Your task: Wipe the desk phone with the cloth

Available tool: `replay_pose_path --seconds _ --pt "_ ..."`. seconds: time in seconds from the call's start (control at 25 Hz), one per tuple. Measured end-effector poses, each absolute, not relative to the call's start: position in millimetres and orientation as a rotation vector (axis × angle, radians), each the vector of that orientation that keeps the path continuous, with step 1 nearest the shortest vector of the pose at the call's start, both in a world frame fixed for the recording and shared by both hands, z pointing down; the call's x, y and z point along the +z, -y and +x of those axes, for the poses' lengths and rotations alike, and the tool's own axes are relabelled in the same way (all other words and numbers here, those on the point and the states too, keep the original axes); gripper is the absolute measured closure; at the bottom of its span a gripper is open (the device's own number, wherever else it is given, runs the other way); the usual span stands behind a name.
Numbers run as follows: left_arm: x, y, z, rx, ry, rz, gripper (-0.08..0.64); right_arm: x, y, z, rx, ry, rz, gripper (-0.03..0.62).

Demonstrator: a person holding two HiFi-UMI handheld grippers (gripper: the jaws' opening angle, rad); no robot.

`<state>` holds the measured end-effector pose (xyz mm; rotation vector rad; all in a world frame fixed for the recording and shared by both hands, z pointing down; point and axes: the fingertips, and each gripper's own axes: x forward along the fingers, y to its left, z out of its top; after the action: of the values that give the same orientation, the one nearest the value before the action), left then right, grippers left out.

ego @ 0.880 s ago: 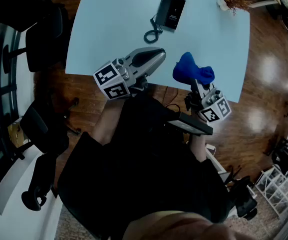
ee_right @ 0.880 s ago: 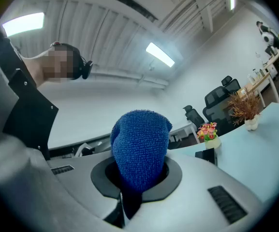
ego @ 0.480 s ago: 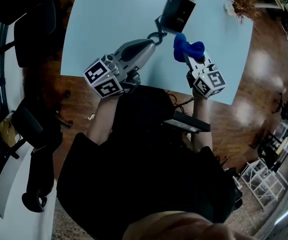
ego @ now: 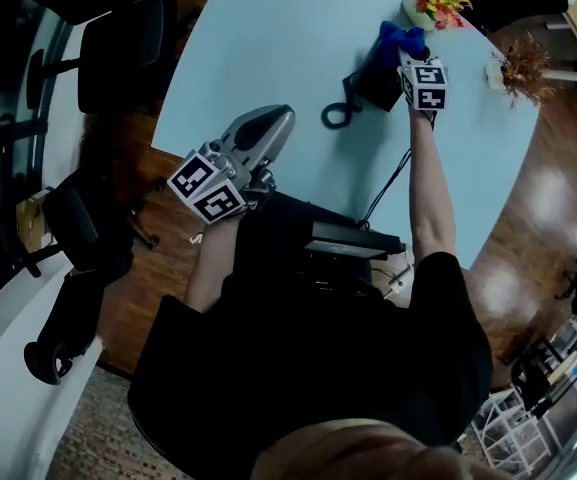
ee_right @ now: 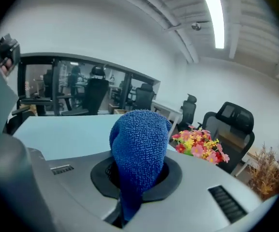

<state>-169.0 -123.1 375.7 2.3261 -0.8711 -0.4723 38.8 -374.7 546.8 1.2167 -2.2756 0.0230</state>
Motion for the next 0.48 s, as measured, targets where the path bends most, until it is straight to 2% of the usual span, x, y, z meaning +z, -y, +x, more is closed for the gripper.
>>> replay_pose_path --seconds 0.2,0.48 --pt "367 122 -156 -0.395 0.919 2.328 0.563 588 383 42 -0.073 2.122 1.134 0.589" --pt "377 125 -124 -0.357 0.859 2.322 0.563 637 277 11 -0.244 2.104 0.803 0.589"
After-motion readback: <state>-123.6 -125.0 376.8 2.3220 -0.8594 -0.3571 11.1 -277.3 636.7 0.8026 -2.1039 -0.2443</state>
